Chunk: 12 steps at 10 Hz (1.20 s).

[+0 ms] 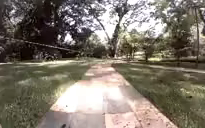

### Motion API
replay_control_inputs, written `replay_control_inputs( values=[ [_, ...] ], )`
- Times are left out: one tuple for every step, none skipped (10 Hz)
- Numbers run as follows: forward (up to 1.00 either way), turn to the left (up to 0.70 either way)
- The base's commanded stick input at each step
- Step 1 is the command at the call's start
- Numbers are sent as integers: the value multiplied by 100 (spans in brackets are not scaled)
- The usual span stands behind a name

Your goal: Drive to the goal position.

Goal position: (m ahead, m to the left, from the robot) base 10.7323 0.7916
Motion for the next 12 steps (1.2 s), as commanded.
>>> replay_control_inputs(
  values=[
    [70, 0],
    [70, 0],
    [70, 0],
    [70, 0],
    [70, 0],
    [70, 0],
    [70, 0],
    [70, 0],
    [70, 0],
    [70, 0],
    [70, 0],
    [70, 0]
  ],
)
